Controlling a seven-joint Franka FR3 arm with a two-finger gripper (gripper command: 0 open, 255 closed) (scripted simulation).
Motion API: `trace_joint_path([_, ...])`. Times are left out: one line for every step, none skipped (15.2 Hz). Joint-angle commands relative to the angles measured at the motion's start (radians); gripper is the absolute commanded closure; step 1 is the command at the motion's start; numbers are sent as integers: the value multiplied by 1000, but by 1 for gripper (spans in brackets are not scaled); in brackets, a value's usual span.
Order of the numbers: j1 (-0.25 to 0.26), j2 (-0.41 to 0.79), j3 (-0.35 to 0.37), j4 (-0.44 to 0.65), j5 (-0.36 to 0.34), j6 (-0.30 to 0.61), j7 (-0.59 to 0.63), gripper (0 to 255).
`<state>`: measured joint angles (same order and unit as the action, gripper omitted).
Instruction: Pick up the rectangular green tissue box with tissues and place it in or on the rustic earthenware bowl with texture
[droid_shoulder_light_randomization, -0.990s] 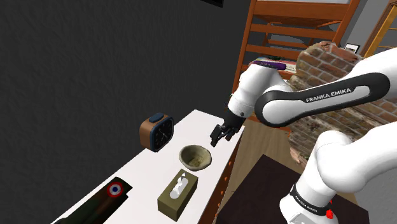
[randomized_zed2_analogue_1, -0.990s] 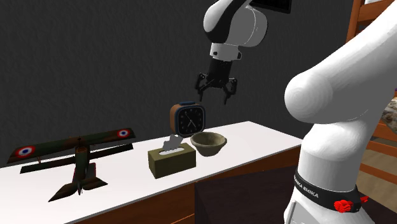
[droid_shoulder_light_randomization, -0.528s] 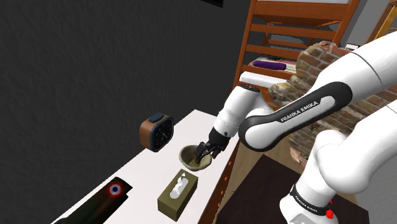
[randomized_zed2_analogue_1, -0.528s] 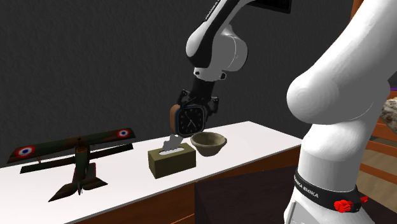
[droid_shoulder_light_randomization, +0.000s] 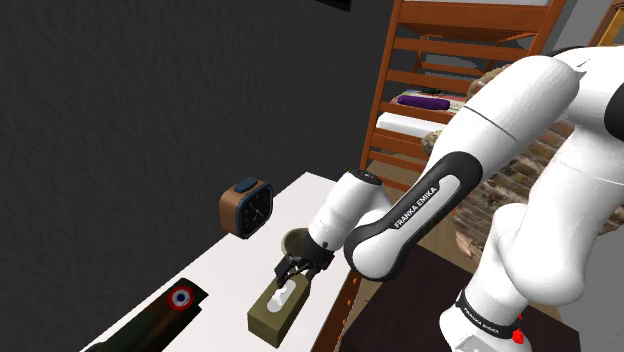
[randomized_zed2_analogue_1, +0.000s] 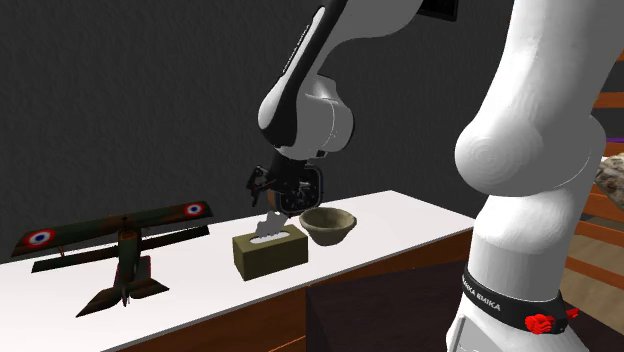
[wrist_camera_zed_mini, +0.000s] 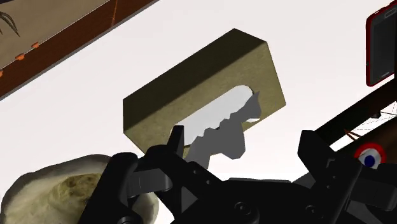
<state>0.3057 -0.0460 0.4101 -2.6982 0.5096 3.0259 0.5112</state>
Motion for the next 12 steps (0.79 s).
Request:
trace_joint_path([16,91,15,37,16,75,16,0])
trace_joint_path([14,112,16,44,7,90,21,0])
trace_joint_path([17,133,13,50,-1,105,25,0])
trace_joint_path([21,153,8,57,-10,119,30,0])
trace_joint_path([26,174,3,64,-19,133,34,0])
trace_joint_path([32,194,-4,71,-28,146,38,0])
trace_joint_path([38,215,-10,78,-36,159,43,0])
trace_joint_path([44,235,-17,86,-44,171,46,0])
trace_joint_path([48,246,-21,91,-46,178,47,0])
trace_joint_path([49,246,-21,91,-45,178,46,0])
trace_joint_path([49,246,-21,91,-45,178,46,0])
trace_joint_path([49,246,-21,91,-45,178,46,0])
